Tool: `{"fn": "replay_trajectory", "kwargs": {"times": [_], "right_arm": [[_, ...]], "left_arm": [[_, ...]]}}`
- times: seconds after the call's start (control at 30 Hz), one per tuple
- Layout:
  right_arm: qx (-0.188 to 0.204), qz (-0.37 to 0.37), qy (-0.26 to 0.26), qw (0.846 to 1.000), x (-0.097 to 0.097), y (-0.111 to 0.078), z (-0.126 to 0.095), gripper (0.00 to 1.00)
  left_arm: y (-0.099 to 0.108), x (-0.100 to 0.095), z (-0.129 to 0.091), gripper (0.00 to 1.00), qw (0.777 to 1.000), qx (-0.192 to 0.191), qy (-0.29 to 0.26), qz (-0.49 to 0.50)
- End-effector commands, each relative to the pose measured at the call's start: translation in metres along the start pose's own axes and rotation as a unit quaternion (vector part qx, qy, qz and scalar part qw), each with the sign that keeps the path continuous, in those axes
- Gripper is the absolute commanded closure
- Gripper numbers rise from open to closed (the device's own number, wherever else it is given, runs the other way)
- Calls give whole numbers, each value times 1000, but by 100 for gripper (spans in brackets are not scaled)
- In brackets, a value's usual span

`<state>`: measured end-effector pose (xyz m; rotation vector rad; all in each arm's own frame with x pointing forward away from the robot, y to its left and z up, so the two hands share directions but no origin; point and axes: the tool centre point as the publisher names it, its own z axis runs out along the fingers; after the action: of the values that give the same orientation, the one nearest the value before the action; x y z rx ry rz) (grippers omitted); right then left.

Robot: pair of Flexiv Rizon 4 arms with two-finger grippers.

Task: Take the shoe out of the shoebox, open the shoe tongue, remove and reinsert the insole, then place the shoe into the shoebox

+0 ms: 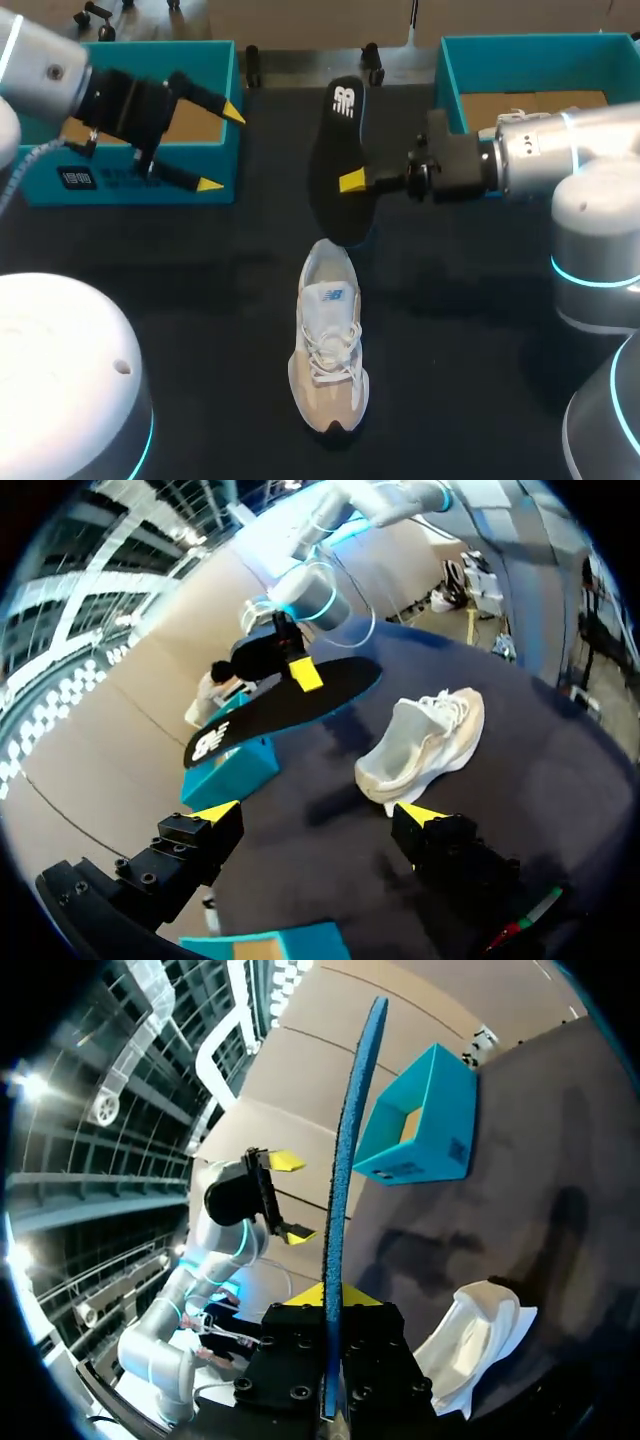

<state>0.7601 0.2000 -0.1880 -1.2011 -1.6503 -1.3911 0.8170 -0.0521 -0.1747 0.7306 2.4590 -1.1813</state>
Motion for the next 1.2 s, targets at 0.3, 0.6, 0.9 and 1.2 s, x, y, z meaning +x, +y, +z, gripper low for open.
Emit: {"fn": "replay_trajectory", "kwargs": {"times": [0.3,0.6,0.9,1.2], "right_arm": [[-10,-18,-18,1000,-5,-9,0,100],[-30,-102,-36,994,-14,-21,-3,100],[-31,-106,-41,993,-14,-22,-2,100],[-37,-132,-34,990,-16,-26,3,100]], "left_arm": [[-14,20,11,0,978,-61,107,-169],[-21,60,18,0,955,-135,102,-244],[-18,68,20,0,948,-181,56,-257],[-12,85,36,0,950,-172,84,-246]]}}
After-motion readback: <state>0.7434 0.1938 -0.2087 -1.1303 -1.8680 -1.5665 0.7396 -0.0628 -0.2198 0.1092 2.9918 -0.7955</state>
